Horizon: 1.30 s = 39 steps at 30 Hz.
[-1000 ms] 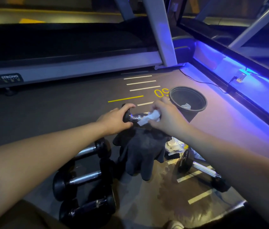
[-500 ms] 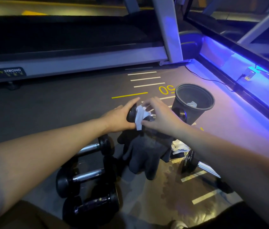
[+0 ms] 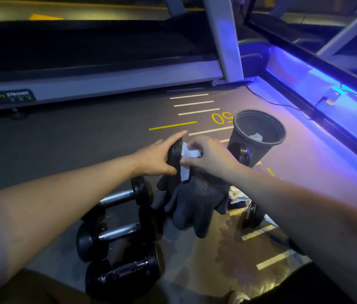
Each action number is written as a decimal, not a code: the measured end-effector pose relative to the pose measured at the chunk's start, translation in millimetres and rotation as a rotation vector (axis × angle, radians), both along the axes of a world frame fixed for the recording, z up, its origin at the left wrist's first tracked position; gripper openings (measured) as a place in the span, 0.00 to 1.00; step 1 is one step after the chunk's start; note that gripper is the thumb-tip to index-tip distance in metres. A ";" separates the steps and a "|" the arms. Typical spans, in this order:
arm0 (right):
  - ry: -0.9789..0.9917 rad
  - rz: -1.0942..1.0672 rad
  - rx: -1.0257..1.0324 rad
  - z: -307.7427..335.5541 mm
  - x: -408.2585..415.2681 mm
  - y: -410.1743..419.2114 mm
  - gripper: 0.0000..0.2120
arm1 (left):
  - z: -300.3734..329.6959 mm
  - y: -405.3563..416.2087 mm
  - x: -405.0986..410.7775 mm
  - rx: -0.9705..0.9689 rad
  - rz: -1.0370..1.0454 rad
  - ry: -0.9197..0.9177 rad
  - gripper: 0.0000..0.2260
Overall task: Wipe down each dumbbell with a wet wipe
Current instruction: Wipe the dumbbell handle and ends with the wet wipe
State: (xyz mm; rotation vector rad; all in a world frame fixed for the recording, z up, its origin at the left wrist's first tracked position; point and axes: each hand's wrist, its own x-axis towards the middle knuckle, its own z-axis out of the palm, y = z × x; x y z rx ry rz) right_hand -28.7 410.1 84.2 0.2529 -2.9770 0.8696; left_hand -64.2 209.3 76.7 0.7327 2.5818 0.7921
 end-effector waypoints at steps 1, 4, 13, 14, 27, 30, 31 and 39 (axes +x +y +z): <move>-0.003 0.000 0.008 -0.6 -0.6 -2.0 0.20 | -0.6 -0.1 -0.6 0.003 0.000 -0.002 0.49; -0.017 0.011 0.060 -0.9 -3.4 -4.5 0.23 | -1.7 -0.8 -2.0 0.015 0.006 -0.007 0.47; -0.045 0.017 0.175 -9.0 -17.8 -5.6 0.27 | -5.6 -7.7 -8.8 0.084 -0.008 -0.022 0.45; -0.044 0.017 0.190 -10.4 -20.4 -6.3 0.27 | -5.9 -8.0 -9.5 0.090 -0.011 -0.019 0.45; 0.212 0.025 0.459 -22.5 -17.1 -18.9 0.24 | -5.2 -9.7 -16.6 0.106 -0.054 -0.005 0.43; 0.255 0.037 0.399 -24.2 -10.8 -18.7 0.22 | -4.2 -8.7 -15.3 0.109 -0.053 -0.018 0.44; 0.250 0.035 0.387 -23.3 -9.4 -19.4 0.22 | -4.7 -8.6 -14.6 0.110 -0.051 -0.017 0.44; -0.140 0.081 0.299 -1.2 -33.2 -14.7 0.17 | -4.9 -8.8 -6.4 0.047 -0.034 0.036 0.44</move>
